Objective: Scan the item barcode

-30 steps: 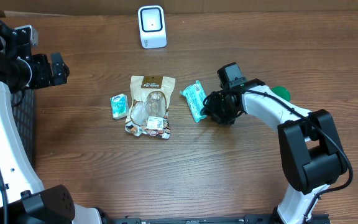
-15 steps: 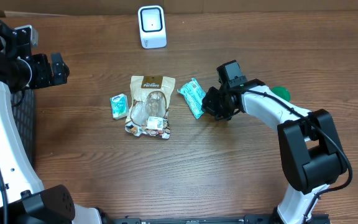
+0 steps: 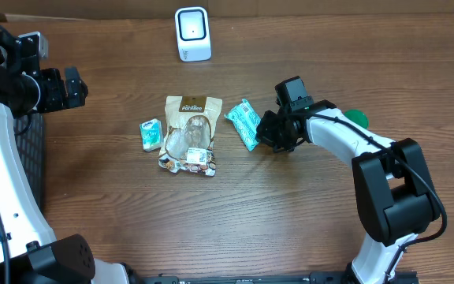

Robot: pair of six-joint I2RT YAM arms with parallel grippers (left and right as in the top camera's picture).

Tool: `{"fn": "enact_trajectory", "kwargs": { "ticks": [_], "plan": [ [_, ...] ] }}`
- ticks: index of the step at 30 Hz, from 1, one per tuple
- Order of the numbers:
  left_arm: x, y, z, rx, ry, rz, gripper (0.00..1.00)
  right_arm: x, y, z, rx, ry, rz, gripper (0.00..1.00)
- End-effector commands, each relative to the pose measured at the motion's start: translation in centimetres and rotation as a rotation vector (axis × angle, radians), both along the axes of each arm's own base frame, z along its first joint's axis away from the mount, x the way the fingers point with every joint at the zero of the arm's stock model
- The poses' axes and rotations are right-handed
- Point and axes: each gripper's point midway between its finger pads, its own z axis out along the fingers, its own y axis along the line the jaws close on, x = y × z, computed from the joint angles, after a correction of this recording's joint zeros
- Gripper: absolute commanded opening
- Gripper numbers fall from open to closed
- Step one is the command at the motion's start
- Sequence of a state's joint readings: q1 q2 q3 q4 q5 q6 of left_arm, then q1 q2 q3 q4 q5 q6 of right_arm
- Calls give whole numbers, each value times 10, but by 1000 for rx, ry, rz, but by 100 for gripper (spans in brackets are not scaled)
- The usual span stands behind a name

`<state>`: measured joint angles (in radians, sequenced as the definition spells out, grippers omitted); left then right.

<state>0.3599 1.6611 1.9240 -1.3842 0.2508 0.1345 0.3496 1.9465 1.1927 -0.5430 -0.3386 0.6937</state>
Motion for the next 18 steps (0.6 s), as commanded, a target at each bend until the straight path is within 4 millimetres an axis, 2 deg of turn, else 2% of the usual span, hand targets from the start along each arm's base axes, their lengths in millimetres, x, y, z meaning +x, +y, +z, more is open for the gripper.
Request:
{"fn": "enact_trajectory", "kwargs": {
  "ticks": [1,11,18],
  "plan": [
    [2,-3,2,6,-8,-22,99,0,3,12,-3,-39,74,4],
    [2,-3,2,6,-8,-22,100,5,9,98,30,-181,168,4],
    [2,-3,2,6,-8,-22,100,-8,4,129,28,-215,193,4]
  ]
}}
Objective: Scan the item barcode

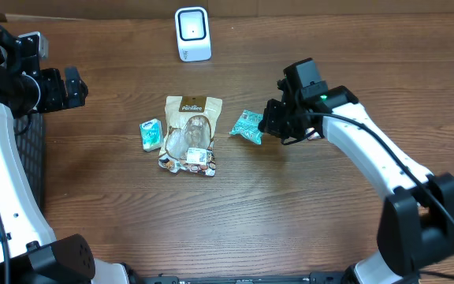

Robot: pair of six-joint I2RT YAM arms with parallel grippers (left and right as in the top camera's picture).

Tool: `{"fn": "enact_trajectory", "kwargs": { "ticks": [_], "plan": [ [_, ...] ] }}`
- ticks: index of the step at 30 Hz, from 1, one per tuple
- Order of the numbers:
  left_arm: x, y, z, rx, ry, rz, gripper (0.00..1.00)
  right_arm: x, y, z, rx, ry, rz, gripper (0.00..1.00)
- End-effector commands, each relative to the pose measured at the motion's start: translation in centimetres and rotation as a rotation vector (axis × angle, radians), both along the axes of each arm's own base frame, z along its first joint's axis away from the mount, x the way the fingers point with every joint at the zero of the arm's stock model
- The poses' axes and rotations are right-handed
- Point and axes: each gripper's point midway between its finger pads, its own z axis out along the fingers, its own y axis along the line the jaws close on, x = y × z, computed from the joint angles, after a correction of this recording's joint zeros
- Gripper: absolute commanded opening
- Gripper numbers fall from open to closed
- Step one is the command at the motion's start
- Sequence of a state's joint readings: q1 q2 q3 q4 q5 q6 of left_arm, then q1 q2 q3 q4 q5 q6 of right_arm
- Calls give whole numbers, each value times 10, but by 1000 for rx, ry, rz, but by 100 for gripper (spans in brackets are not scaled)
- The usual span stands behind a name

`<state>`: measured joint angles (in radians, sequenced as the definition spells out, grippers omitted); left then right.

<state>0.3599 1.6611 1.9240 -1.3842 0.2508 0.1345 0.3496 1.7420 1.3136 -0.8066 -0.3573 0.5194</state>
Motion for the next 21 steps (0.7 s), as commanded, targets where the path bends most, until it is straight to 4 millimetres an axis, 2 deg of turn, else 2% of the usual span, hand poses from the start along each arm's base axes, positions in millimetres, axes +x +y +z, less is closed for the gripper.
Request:
{"fn": "enact_trajectory", "kwargs": {
  "ticks": [1,5,21],
  "plan": [
    [2,-3,2,6,-8,-22,99,2,4,34,27,-87,38,4],
    [2,-3,2,6,-8,-22,100,0,1,40,19,-105,39,4],
    [2,-3,2,6,-8,-22,99,-1,0,40,11,-104,46,4]
  ]
}}
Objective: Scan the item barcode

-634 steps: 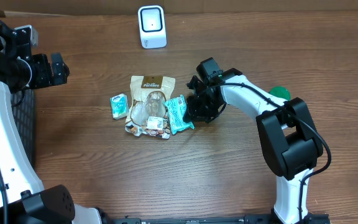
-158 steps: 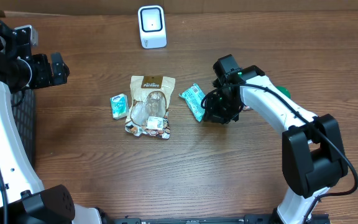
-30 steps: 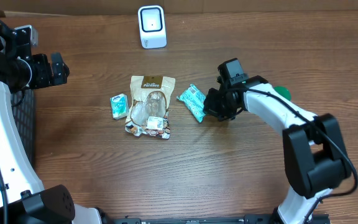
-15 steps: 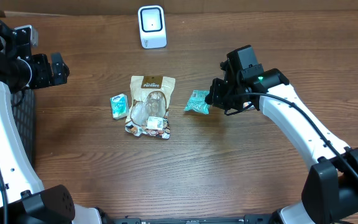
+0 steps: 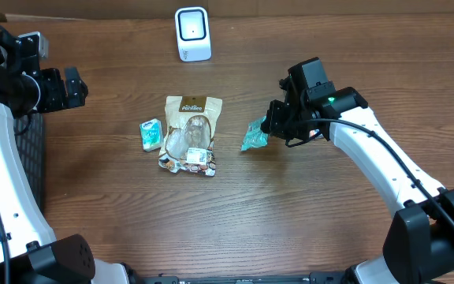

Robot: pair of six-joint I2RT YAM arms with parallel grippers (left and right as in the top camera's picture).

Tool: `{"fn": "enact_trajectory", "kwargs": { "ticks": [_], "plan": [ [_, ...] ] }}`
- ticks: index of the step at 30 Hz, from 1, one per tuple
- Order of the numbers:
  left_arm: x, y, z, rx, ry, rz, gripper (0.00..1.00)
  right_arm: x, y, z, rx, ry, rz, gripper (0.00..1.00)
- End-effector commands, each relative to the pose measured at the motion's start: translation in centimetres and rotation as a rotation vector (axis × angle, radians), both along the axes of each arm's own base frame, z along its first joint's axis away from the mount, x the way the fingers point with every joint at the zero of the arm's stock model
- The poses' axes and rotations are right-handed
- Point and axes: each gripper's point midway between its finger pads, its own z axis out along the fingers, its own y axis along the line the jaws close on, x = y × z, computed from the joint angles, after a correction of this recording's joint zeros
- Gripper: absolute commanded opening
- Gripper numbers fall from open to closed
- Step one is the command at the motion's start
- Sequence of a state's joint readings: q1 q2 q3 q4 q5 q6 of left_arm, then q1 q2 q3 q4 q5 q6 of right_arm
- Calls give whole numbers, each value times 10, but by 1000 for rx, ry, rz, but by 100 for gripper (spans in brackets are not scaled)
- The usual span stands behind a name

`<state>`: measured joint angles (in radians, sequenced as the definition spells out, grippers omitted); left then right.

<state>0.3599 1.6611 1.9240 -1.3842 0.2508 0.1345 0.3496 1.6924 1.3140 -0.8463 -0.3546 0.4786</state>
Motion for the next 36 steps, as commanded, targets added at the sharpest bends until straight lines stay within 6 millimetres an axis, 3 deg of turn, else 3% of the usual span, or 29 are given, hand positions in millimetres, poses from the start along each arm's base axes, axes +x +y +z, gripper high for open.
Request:
{"fn": "enact_trajectory", "kwargs": {
  "ticks": [1,8,18,36],
  "plan": [
    [2,-3,2,6,-8,-22,100,7,3,25,20,-74,12,4],
    [2,-3,2,6,-8,-22,100,7,4,27,21,-80,16,4],
    [2,-3,2,6,-8,-22,100,13,7,60,32,-120,38,4],
    [2,-3,2,6,-8,-22,100,11,6,59,25,-109,39,4]
  ]
}}
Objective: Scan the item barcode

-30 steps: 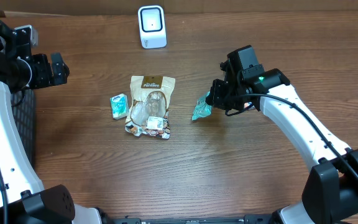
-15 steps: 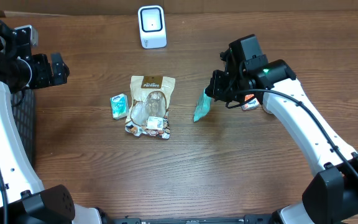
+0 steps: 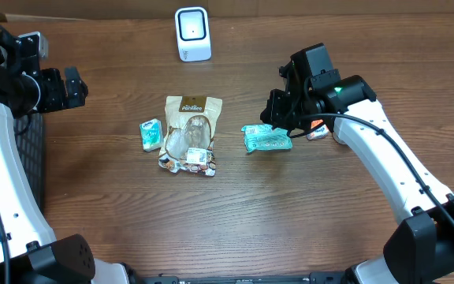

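Observation:
A teal snack packet hangs above the table right of centre, lying flat with a white label showing at its left end; my right gripper is shut on its right end. The white barcode scanner stands at the back centre of the table, well away from the packet. My left gripper is raised at the far left, holding nothing, its jaws too small to read.
A brown pouch with a clear window lies mid-table, with a small teal box just left of it. A small orange-and-white item lies under the right arm. A black mesh object lines the left edge.
The right gripper has shifted slightly right and turned the packet. The packet hung edge-on before; now it lies flat with its broad face and white label up.
The right gripper was down at the teal packet lying on the table beside the pouch. Then it held the packet lifted, then tilted edge-on further forward. Now the packet is turned flat in its grip. The left arm stayed still throughout.

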Robot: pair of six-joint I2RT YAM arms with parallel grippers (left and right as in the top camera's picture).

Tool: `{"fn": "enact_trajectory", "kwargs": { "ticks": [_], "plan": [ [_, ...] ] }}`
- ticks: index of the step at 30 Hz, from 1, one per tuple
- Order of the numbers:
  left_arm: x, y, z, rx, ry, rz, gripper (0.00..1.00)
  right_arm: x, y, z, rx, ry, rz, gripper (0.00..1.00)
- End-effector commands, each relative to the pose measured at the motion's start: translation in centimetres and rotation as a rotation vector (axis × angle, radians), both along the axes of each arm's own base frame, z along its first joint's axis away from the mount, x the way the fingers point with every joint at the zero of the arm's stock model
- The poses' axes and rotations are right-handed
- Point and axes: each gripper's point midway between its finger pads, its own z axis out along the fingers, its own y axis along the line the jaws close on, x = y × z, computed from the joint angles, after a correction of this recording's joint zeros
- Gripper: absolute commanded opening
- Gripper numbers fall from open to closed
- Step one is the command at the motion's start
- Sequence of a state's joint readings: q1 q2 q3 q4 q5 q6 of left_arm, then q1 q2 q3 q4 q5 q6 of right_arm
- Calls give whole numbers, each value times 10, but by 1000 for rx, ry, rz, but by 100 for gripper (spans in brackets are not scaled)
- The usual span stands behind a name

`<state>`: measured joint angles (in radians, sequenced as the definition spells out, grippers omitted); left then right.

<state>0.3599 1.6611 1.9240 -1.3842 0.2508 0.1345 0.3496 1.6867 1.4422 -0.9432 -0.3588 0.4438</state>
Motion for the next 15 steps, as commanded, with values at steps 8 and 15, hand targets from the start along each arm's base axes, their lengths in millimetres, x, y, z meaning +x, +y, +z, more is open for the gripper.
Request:
{"fn": "enact_trajectory", "kwargs": {
  "ticks": [8,15],
  "plan": [
    [2,-3,2,6,-8,-22,99,3,0,20,8,-55,4,4],
    [2,-3,2,6,-8,-22,100,3,-1,20,0,-55,1,4]
  ]
}}
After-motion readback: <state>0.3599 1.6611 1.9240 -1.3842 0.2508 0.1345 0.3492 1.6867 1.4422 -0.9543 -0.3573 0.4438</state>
